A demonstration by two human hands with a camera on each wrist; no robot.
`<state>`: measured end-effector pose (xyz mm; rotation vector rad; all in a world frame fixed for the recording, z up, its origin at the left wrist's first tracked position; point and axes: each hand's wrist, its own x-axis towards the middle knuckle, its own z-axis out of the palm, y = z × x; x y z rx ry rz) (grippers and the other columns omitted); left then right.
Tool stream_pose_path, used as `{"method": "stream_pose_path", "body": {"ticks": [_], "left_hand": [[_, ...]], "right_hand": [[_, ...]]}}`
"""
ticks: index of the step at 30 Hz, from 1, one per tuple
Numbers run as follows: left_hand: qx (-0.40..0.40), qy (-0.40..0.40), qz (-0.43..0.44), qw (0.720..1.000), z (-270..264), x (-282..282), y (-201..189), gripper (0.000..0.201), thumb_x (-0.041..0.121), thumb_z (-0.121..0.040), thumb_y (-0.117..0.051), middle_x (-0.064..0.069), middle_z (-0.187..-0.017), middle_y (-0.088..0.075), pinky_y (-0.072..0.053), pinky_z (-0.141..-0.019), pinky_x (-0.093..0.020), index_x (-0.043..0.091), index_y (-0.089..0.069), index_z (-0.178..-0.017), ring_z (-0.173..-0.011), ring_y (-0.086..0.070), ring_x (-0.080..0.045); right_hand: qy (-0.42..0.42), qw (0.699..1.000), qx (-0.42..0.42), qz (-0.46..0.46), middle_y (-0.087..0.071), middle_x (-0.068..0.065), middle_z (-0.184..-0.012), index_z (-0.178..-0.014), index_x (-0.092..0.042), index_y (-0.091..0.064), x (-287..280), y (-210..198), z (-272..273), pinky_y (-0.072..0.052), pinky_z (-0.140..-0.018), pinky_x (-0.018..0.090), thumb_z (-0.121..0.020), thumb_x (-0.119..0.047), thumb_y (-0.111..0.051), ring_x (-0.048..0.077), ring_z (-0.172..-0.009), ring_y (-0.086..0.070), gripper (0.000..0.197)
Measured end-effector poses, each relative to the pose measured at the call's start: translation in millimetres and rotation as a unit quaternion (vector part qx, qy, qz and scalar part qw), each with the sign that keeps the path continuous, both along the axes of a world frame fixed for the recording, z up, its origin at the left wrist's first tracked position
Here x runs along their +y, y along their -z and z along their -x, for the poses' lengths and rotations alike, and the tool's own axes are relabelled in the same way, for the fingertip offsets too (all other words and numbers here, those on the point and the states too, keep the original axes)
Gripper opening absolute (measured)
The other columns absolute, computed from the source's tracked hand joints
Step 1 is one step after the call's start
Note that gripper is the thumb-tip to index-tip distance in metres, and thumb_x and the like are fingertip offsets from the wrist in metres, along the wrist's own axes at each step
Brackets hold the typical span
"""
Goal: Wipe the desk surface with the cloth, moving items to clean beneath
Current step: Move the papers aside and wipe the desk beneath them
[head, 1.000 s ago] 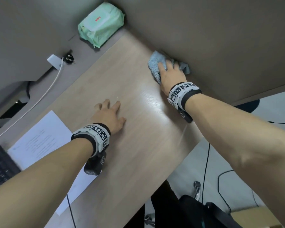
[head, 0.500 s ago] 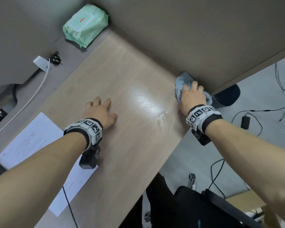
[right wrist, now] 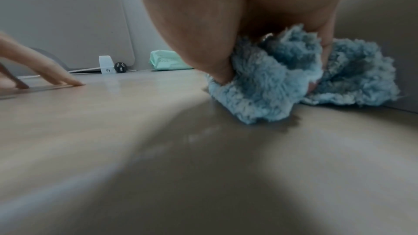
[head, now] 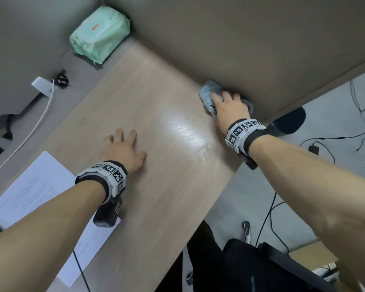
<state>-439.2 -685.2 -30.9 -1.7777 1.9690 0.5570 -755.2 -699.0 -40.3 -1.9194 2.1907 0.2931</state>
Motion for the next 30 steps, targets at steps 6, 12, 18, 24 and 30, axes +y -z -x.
{"method": "stream_pose_path", "body": {"ticks": [6, 12, 18, 24, 30], "left_hand": [[-0.003, 0.008, 0.014, 1.0, -1, 1, 7, 0.07, 0.061, -0.081, -0.047, -0.008, -0.151, -0.023, -0.04, -0.104, -0.052, 0.032, -0.024, -0.141, -0.135, -0.024, -0.041], [-0.001, 0.021, 0.04, 0.999, 2, 6, 10, 0.07, 0.058, -0.082, -0.049, -0.015, -0.145, -0.031, -0.034, -0.105, -0.046, 0.025, -0.029, -0.141, -0.13, -0.029, -0.045], [0.004, 0.003, 0.019, 1.0, -1, 0, 17, 0.073, 0.062, -0.08, -0.049, -0.014, -0.152, -0.026, -0.033, -0.109, -0.052, 0.028, -0.028, -0.141, -0.136, -0.024, -0.047], [-0.005, 0.008, 0.039, 0.999, -1, 3, 21, 0.072, 0.063, -0.079, -0.05, -0.012, -0.15, -0.028, -0.038, -0.105, -0.051, 0.028, -0.027, -0.139, -0.134, -0.026, -0.045], [-0.004, 0.007, 0.039, 0.999, -1, 1, 27, 0.074, 0.065, -0.076, -0.046, -0.013, -0.148, -0.028, -0.038, -0.105, -0.053, 0.028, -0.028, -0.138, -0.133, -0.027, -0.046]], "right_hand": [[0.067, 0.997, 0.02, -0.027, -0.041, 0.015, -0.136, -0.139, -0.019, -0.036, 82, 0, 25, -0.046, -0.078, 0.046, -0.084, -0.012, -0.06, 0.039, -0.114, -0.044, 0.061], [-0.07, 0.996, -0.019, -0.042, -0.034, 0.019, -0.148, -0.148, -0.013, -0.031, 179, 0, -75, -0.048, -0.083, 0.053, -0.085, -0.018, -0.06, 0.042, -0.119, -0.043, 0.07], [-0.166, 0.985, -0.023, -0.027, -0.035, 0.013, -0.152, -0.149, -0.019, -0.033, 188, 7, -60, -0.044, -0.092, 0.057, -0.085, -0.024, -0.065, 0.041, -0.125, -0.043, 0.073], [0.047, 0.999, -0.008, -0.005, -0.023, 0.008, -0.158, -0.149, -0.021, -0.027, 131, 13, -16, -0.043, -0.097, 0.054, -0.087, -0.019, -0.058, 0.041, -0.136, -0.028, 0.069], [-0.14, 0.986, -0.07, -0.05, -0.007, 0.012, -0.164, -0.155, -0.019, -0.018, 182, 23, -88, -0.02, -0.114, 0.064, -0.087, -0.016, -0.056, 0.047, -0.147, -0.005, 0.079]]}}
